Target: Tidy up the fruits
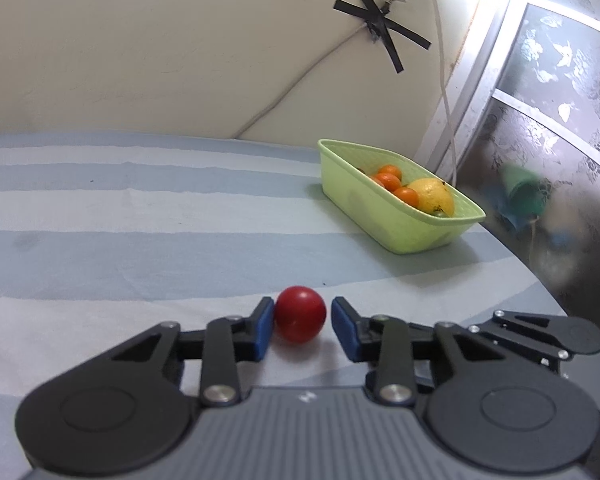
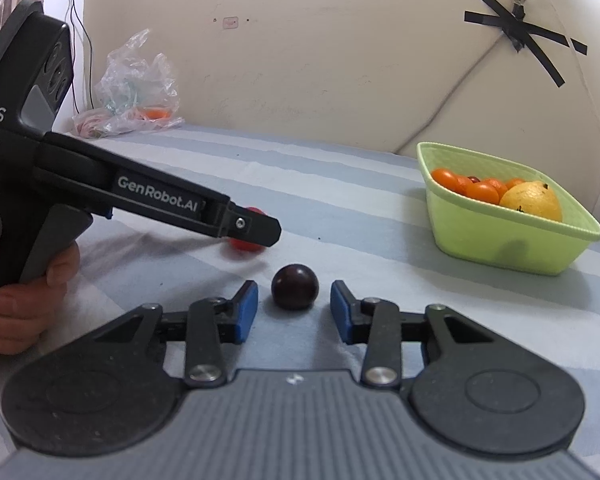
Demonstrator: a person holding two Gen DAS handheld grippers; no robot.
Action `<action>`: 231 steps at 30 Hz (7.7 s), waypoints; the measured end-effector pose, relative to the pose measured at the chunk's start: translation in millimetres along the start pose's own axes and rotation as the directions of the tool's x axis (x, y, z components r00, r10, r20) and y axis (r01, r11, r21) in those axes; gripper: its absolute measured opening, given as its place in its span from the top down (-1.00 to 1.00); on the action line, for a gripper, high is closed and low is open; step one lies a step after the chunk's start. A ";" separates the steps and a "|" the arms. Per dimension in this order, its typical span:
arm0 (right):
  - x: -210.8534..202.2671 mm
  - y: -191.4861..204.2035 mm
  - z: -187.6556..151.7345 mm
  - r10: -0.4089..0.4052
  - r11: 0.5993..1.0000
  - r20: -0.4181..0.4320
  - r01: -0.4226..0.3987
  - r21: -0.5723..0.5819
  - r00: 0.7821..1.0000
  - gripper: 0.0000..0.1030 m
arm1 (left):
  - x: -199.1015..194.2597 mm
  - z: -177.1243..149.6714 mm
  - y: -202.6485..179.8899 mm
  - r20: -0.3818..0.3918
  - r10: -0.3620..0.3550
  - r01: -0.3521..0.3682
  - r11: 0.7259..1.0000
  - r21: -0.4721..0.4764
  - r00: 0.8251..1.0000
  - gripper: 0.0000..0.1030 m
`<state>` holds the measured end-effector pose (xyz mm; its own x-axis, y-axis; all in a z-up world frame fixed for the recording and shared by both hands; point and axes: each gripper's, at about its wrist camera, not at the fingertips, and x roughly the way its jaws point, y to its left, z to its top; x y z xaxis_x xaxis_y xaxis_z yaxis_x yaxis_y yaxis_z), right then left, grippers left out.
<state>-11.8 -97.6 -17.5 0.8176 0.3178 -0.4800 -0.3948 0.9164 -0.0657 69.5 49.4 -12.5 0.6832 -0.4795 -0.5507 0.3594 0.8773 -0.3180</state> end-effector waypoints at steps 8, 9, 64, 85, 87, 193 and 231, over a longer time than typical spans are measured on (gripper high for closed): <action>-2.2 1.8 -0.6 -0.028 1.000 0.014 0.028 -0.012 1.000 0.48 | -0.9 0.2 3.1 0.002 -0.011 0.011 1.000 -0.007 1.000 0.43; -2.8 0.3 -0.6 -0.032 0.999 0.017 0.032 -0.002 0.999 0.48 | -1.2 0.7 4.3 0.004 -0.019 0.019 1.000 -0.014 1.000 0.43; -58.8 -66.3 -21.6 -0.368 0.824 0.068 0.291 0.486 0.928 -0.01 | -12.4 -3.8 -105.6 0.090 0.330 -0.337 0.937 0.087 0.940 -0.75; -49.4 -69.7 -18.5 -0.407 0.782 0.077 0.304 0.544 0.910 -0.25 | -23.7 -17.7 -103.6 0.085 0.440 -0.445 0.893 0.058 0.894 -1.00; -48.0 -69.7 -17.7 -0.409 0.784 0.076 0.308 0.540 0.909 -0.25 | -22.8 -17.4 -100.8 0.079 0.456 -0.460 0.887 0.046 0.886 -1.00; -58.6 -95.0 -28.8 -0.344 0.739 0.102 0.202 0.643 0.934 -0.40 | -12.1 -25.3 -95.3 0.017 0.575 -0.574 0.812 0.106 0.818 -1.00; -60.4 -95.0 -28.6 -0.343 0.738 0.104 0.199 0.645 0.934 -0.40 | -15.7 -21.7 -96.1 0.031 0.586 -0.586 0.804 0.103 0.810 -1.00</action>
<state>-35.7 -210.8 -7.3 0.9422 0.0076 -0.3348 0.1421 0.8962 0.4202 10.5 -27.8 10.0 0.7833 0.1268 -0.6085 -0.0463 0.9882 0.1462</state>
